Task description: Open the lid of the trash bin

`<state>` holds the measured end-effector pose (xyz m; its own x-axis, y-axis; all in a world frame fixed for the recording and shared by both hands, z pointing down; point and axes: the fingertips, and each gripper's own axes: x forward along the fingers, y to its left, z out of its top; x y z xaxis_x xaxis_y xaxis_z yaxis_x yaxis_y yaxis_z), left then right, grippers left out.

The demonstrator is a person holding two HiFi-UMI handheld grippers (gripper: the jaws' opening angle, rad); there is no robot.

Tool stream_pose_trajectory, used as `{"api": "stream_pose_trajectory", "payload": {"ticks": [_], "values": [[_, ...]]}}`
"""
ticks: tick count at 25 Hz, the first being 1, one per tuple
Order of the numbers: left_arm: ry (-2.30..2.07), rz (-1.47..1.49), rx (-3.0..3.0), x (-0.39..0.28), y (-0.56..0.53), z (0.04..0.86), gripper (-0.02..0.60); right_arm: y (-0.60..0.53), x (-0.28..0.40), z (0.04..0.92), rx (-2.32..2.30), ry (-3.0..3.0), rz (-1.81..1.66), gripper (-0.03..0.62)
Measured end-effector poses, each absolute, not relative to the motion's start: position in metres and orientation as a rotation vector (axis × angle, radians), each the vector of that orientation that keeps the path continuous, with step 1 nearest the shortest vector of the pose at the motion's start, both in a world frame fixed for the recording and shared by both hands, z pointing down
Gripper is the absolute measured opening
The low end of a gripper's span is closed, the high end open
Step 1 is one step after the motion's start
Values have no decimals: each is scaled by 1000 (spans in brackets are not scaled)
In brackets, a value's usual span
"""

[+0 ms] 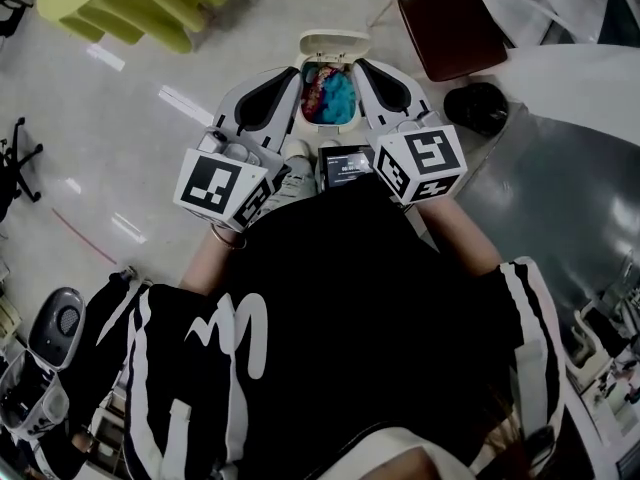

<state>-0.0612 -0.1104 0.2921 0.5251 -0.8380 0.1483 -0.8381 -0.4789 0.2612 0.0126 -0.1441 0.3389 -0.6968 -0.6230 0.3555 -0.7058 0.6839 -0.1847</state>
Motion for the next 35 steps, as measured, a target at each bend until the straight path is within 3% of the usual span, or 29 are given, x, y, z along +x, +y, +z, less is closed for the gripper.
{"api": "stream_pose_trajectory", "payload": {"ticks": [35], "values": [[-1443, -11, 2573, -64, -110, 246, 8, -146, 8, 284, 1141, -2751, 390, 3]]}}
